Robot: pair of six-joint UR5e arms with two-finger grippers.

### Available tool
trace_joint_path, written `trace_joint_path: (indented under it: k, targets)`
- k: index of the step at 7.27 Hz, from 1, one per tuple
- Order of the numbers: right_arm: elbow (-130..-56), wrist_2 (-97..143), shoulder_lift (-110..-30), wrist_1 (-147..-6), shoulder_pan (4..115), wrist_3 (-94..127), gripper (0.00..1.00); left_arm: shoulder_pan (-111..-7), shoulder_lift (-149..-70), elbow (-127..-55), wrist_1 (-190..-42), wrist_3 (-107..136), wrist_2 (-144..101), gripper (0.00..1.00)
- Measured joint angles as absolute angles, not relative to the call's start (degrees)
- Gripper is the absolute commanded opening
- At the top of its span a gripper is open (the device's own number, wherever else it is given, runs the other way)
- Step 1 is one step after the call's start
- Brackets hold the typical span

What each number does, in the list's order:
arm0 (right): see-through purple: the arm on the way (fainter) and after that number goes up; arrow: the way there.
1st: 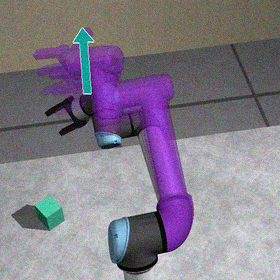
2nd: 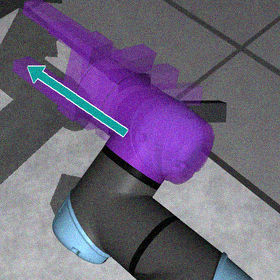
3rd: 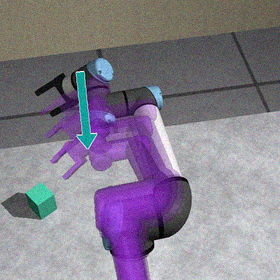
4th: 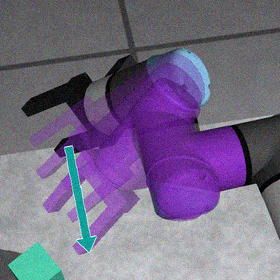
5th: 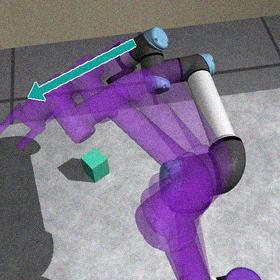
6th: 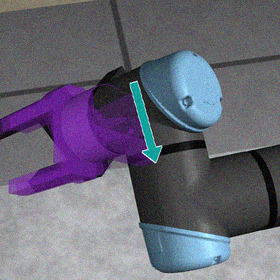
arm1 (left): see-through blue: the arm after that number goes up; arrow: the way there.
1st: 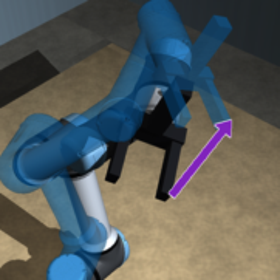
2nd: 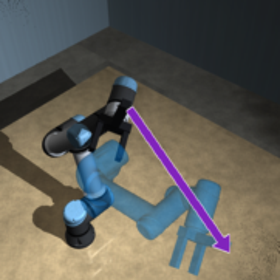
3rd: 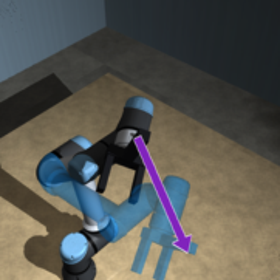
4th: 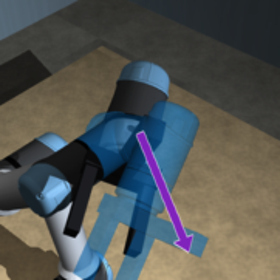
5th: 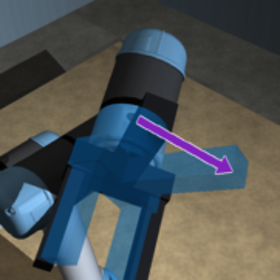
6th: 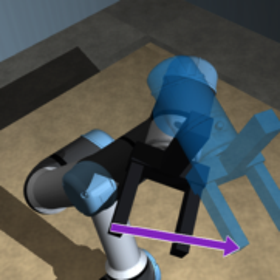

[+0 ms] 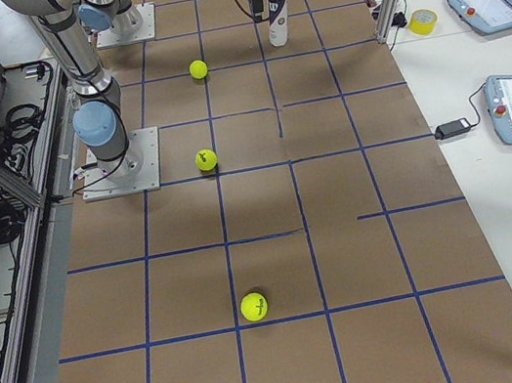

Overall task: Lift up tennis ball bucket
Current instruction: 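Lower the can upright onto the table with the left gripper, then open the left gripper and raise it away from the standing can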

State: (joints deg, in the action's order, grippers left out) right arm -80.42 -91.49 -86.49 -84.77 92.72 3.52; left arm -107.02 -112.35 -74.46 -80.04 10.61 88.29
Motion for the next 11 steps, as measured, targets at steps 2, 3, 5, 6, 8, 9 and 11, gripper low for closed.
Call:
trace_joint_path:
  k: [2, 3, 5, 6, 8, 9, 11]
  targets:
    - [-80.4, -91.5, -86.5, -84.8, 92.7, 3.3, 1.0, -106.8, -106.0, -75.7, -84.0, 12.0, 88.8, 1.0]
    - [-80.4, -91.5, -86.5, -84.9, 92.7, 3.4, 1.0, -106.7, -102.3, -77.2, -84.8, 12.2, 89.0, 1.0]
    - [-80.4, -91.0, -86.5, -86.2, 91.8, 3.2, 1.0, -105.5, -95.8, -82.2, -84.7, 12.9, 89.0, 1.0]
    - [-80.3, -90.9, -86.5, -86.4, 91.1, 3.2, 1.0, -103.3, -93.2, -84.2, -84.6, 12.6, 89.1, 1.0]
    - [-80.5, -90.9, -86.8, -86.3, 90.9, 3.4, 1.0, -97.4, -89.7, -85.6, -84.5, 9.3, 89.4, 1.0]
    - [-81.0, -90.9, -87.3, -86.3, 91.0, 3.5, 1.0, -94.6, -88.6, -85.9, -84.5, 6.8, 90.0, 1.0]
    - [-81.7, -90.8, -87.7, -86.8, 91.0, 3.5, 1.0, -92.3, -87.8, -86.2, -84.5, 4.1, 90.7, 1.0]
